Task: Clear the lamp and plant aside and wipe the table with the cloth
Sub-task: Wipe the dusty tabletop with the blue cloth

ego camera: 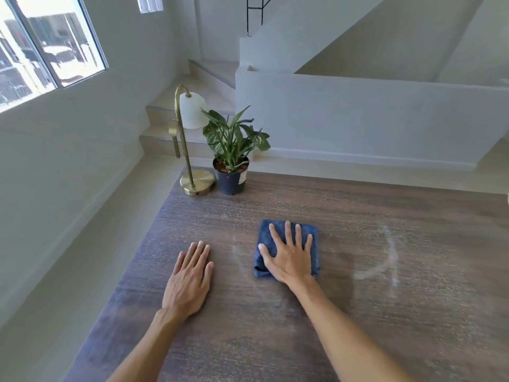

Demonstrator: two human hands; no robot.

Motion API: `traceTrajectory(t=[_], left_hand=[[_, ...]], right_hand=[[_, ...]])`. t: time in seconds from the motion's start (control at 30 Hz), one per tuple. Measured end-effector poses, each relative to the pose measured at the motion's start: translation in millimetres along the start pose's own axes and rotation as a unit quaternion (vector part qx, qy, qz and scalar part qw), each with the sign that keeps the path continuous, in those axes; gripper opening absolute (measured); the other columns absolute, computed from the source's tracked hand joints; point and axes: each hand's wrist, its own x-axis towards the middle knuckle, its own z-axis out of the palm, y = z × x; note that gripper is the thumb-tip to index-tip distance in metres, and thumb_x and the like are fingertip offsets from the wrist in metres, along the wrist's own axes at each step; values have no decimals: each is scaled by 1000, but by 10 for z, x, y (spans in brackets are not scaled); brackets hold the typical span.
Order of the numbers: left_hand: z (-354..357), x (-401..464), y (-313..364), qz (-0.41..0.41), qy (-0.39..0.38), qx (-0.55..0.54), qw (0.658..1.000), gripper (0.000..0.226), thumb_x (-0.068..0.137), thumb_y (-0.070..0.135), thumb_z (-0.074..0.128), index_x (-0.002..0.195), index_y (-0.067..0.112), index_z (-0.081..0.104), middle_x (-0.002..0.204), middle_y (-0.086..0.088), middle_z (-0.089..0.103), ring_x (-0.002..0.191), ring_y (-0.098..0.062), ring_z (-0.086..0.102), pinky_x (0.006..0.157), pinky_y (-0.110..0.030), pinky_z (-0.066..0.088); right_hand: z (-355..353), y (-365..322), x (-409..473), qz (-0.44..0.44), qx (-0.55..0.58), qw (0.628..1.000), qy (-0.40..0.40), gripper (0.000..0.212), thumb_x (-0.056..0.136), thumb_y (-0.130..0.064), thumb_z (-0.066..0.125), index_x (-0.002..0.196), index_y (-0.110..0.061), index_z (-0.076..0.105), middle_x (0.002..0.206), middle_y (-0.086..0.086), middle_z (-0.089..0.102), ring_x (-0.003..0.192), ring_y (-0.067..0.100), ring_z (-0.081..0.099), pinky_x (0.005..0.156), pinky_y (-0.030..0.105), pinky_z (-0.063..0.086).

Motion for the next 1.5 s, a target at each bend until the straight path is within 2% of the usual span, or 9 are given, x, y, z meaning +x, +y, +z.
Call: traceTrajectory(t=[0.13,0.27,0.43,0.6,0.83,1.0,1.2,1.33,1.5], left_hand=[[-63,162,-202,8,0,5,1000,79,91,59,-9,156,21,15,163,6,6,150,-9,-7,122,-32,-7],[-109,397,-288,22,-15,7,1000,73,93,55,-3,157,23,12,164,6,3,150,-9,-12,122,-33,-9],[-94,435,-266,28,-16,2,999,69,95,52,-1,157,24,9,164,5,-2,150,-10,-15,123,-36,-9],[-67,434,-296,31,-8,2,999,65,97,51,2,157,25,8,163,6,-3,149,-9,-16,123,-36,-9],[-97,755,-464,78,-9,20,997,69,95,50,-1,157,23,10,164,6,3,150,-9,-10,123,-35,-7],[-125,932,-515,95,-24,15,995,61,101,49,8,157,26,8,164,7,1,150,-8,-12,124,-38,-6],[-90,864,-518,97,-26,3,995,59,102,48,8,157,26,7,164,6,0,150,-8,-13,124,-39,-5],[-94,864,-515,91,-21,-12,996,64,99,51,3,157,26,8,164,8,1,149,-4,-13,124,-38,-5],[-125,968,-523,78,-9,-11,997,68,95,50,-1,157,24,9,163,10,1,149,-3,-12,123,-33,-6]], right_hand=[[169,-731,-410,-153,0,988,-27,74,91,-75,24,157,-45,12,169,0,-1,154,25,-10,120,57,-11],[131,-174,-998,-195,-18,980,-28,67,93,-73,26,154,-54,6,167,-14,-6,153,13,-14,122,49,-9],[-127,1156,-1021,-22,-49,999,-2,56,94,-59,9,148,-61,-6,167,-14,-6,152,9,-16,124,43,-7],[-108,770,-219,122,-42,992,3,59,102,-50,17,157,-44,-2,168,-1,-7,154,23,-11,122,56,-4],[191,-990,50,-144,-23,989,-9,65,97,-64,22,158,-41,14,168,-2,3,155,25,-4,122,58,-1],[199,-344,-1098,-208,-23,978,-15,61,100,-62,29,156,-50,7,167,-17,-4,154,12,-11,122,45,-8],[-69,904,-810,18,-74,997,-16,70,90,-74,-8,155,-49,-2,165,-15,-11,155,16,-8,124,44,-4],[-41,445,277,121,-50,991,4,65,98,-60,7,158,-39,-5,168,-1,-9,154,25,-13,122,57,-3],[163,-868,908,-27,-23,999,0,65,100,-59,16,160,-36,6,169,2,-3,154,28,-9,121,59,-8]])
